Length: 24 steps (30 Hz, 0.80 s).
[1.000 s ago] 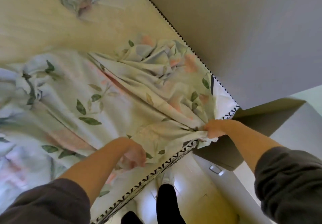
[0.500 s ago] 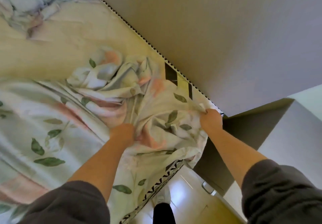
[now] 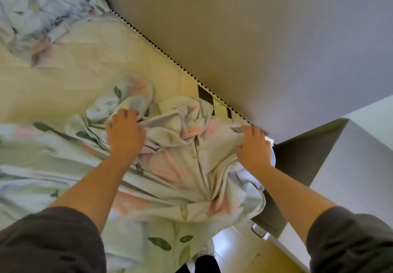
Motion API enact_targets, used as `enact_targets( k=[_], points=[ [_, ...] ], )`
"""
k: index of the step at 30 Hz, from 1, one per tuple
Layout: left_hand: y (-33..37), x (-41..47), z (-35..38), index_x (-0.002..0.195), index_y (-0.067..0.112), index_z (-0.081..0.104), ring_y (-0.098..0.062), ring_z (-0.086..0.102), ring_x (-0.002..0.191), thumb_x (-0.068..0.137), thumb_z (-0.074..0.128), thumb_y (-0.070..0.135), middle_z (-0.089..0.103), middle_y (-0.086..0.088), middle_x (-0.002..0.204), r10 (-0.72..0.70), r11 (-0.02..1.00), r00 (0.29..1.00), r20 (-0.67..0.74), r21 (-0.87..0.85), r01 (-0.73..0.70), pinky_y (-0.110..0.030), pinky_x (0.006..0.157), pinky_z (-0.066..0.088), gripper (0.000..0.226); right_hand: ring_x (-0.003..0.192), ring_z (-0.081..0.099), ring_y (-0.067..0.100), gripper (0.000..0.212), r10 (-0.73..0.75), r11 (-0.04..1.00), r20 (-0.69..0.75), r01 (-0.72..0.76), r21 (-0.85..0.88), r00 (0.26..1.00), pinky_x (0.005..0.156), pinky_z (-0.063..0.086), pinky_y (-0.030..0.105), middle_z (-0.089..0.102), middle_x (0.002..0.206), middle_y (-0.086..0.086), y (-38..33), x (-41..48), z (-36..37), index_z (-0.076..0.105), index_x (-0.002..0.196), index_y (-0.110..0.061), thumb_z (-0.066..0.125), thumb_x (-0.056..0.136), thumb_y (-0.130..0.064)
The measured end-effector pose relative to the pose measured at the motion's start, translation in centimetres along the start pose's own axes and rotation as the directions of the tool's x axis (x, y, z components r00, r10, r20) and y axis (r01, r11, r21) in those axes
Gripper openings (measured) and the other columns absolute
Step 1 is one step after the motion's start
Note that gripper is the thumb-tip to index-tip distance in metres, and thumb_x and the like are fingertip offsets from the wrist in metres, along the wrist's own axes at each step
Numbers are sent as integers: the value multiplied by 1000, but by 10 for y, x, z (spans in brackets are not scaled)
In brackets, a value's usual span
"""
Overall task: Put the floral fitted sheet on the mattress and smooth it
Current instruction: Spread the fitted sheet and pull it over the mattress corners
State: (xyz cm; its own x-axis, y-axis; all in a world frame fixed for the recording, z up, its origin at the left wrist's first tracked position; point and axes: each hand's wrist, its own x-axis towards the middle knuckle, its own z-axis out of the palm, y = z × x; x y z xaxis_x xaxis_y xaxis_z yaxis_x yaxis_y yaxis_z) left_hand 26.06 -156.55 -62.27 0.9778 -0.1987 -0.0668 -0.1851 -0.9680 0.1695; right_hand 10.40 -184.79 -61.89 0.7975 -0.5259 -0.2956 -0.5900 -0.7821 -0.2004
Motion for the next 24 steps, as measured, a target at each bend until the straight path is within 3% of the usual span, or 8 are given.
enact_targets(
  k=[4,9,11,13,15,17,20,24],
  points=[
    [-78,26,2,150,18,11,-39,37,132,85,63,34,30,-16,151,-258,952,888,381,-58,302,-53,104,36,85,122,43,28,52,-175,984,141,167,68,974,94,44,41,38,141,6,-56,0,24,40,137,-19,51,86,-11],
    [-70,-38,21,114,11,54,-29,60,106,88,56,37,60,-12,116,42,977,512,858,73,-202,-34,90,49,37,121,43,30,50,-296,949,139,275,151,945,94,43,42,36,141,7,-136,-6,43,39,137,-17,49,88,-13],
    [-69,-35,12,105,13,54,-27,65,93,87,56,33,64,-9,100,122,992,411,903,-95,-87,-28,73,51,27,127,40,30,49,-362,928,58,354,118,930,101,39,43,34,145,7,-164,0,43,40,137,-17,50,88,-19],
    [-81,-6,-2,93,17,56,-24,63,83,86,52,26,64,-5,90,223,975,608,762,-171,-143,-29,67,47,11,134,34,29,49,-420,897,-8,417,147,907,109,30,45,31,149,7,-192,11,40,43,135,-19,51,88,-26],
    [-105,26,-14,100,25,58,-25,59,96,86,50,23,63,-2,101,255,951,851,458,40,-306,-35,81,45,16,142,24,25,57,-482,859,16,468,206,876,116,19,48,24,155,5,-224,24,42,35,142,-23,52,89,-35],
    [-127,39,-15,128,25,45,-27,53,112,86,54,29,55,-4,123,159,937,881,445,212,-276,-42,95,39,44,145,16,24,70,-582,808,148,550,211,799,116,17,52,11,160,3,-248,36,44,21,149,-31,55,89,-42],
    [-158,23,-16,146,15,20,-32,51,120,83,61,47,46,-13,137,-199,968,696,689,247,32,-40,94,44,82,144,22,25,85,-682,702,404,702,125,610,105,38,51,-7,161,-2,-274,46,56,5,150,-42,62,87,-35],
    [-180,-17,-23,121,11,52,-25,60,92,82,58,50,59,-10,112,-313,944,221,924,277,177,-30,73,46,55,125,45,32,68,-477,519,715,820,-241,512,82,45,41,17,157,4,-277,35,69,18,149,-39,52,92,-25]
  ],
)
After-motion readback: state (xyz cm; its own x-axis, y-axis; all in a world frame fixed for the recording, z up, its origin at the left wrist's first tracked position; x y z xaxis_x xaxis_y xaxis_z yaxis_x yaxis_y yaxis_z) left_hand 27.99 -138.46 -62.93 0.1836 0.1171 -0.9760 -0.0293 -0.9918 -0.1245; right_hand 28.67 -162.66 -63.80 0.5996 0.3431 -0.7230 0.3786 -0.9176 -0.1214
